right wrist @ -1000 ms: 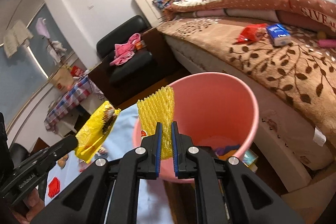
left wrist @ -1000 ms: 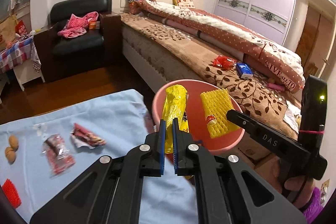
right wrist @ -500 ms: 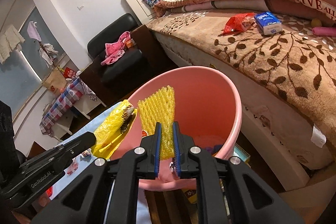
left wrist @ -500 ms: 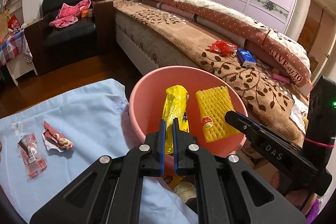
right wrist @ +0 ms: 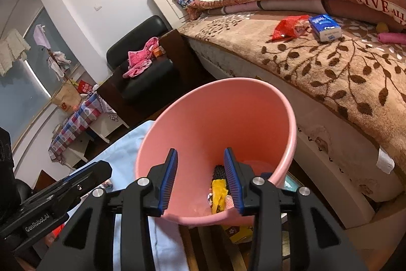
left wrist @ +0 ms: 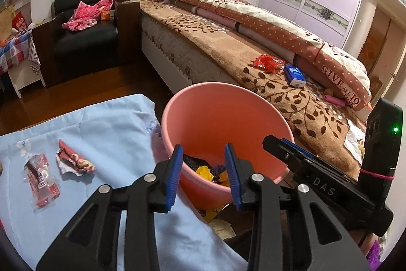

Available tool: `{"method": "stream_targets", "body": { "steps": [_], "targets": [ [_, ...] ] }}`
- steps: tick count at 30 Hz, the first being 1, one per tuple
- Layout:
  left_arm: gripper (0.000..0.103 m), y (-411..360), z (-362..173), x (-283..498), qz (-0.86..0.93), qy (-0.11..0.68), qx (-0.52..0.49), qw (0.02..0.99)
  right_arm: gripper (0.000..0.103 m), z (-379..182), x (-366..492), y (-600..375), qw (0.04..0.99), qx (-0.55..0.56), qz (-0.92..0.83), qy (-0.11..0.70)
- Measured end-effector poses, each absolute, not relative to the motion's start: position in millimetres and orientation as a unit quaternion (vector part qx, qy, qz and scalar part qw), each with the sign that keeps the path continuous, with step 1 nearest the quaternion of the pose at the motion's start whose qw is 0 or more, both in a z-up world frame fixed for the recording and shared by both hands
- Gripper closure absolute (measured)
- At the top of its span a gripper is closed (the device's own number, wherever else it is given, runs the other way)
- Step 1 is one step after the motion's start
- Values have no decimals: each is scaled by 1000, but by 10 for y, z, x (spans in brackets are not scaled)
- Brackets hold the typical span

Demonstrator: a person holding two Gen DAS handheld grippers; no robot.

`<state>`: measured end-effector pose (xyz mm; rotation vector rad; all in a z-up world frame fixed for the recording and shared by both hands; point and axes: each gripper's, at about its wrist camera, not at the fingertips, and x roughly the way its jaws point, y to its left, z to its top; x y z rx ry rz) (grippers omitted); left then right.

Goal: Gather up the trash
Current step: 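Open both grippers to drop the yellow bag and mesh foam into the bucket, then move both grippers back over the table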

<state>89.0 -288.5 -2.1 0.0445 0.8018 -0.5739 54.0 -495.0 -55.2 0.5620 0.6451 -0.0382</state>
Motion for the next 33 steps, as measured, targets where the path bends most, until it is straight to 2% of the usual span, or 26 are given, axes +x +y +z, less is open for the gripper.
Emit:
{"method": "stream_targets", "body": {
  "steps": [19, 33],
  "targets": [
    [69, -1955, 141, 385, -200, 360, 8, 911, 65, -297, 277, -3959, 914, 218, 64, 335],
    [68, -898, 156, 239, -106, 351, -27, 930, 65, -210, 212, -3413, 918, 177, 99, 340]
  ]
}}
